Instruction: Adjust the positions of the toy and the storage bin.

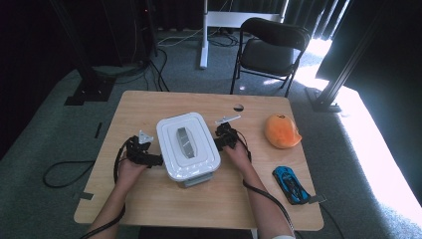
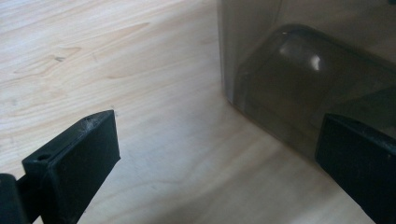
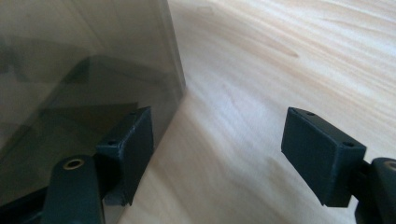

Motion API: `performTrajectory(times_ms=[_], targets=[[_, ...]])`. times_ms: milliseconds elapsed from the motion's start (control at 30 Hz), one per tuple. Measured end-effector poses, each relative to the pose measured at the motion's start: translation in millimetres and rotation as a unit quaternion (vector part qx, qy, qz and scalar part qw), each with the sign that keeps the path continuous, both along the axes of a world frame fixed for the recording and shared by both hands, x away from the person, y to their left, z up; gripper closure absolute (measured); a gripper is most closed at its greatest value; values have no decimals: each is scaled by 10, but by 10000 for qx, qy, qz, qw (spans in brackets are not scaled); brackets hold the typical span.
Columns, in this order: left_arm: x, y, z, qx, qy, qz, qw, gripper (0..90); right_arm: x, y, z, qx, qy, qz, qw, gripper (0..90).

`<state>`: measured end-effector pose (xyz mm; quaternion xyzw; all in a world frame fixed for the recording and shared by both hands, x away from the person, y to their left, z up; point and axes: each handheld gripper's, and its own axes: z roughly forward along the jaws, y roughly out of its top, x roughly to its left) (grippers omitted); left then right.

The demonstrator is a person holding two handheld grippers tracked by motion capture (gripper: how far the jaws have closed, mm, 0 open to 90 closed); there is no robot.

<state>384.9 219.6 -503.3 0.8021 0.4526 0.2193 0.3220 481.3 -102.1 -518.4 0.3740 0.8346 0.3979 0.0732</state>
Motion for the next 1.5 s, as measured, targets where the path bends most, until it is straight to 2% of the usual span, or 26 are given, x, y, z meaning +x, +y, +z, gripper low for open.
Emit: performTrajectory(times_ms=[200, 367, 433, 633, 833, 1000, 1067, 1100, 1133, 1233, 1400, 1500], targets=[[-169, -83, -12, 83, 0, -151, 9999, 2, -119, -65, 13, -84, -59, 121, 9999, 245], [-329, -120, -28, 41, 28, -250, 9997, 2, -161, -82, 15, -86, -21, 287, 9995, 245], [-388, -135, -36, 130, 44, -317, 9994, 2, -181, -70, 26, -134, -56, 370, 9992, 249], [-534, -184, -87, 154, 55, -279, 9995, 2, -264, -65, 44, -87, -124, 483, 9987, 259], [-670, -300, -134, 203, 135, -498, 9985, 2, -309, -115, 52, -89, -117, 550, 9984, 259], [-711, -405, -146, 187, 146, -686, 9974, 1, -322, -225, 59, -61, -115, 619, 9980, 246], [-702, -438, -156, 119, 132, -713, 9973, 1, -314, -314, 60, 83, -53, 558, 9984, 216], [-698, -451, -162, 108, 144, -729, 9972, 1, -317, -350, 63, 79, -121, 512, 9986, 194], [-695, -462, -170, 112, 137, -739, 9971, 1, -327, -381, 71, 12, -215, 450, 9988, 194], [-690, -467, -201, 102, 173, -767, 9969, 1, -357, -473, 90, -194, -303, 320, 9988, 191], [-693, -461, -209, 99, 189, -784, 9967, 2, -444, -689, 143, -195, -403, 43, 9990, 184], [-702, -406, -180, 121, 146, -785, 9967, 1, -520, -791, 168, -188, -420, 17, 9989, 172]])
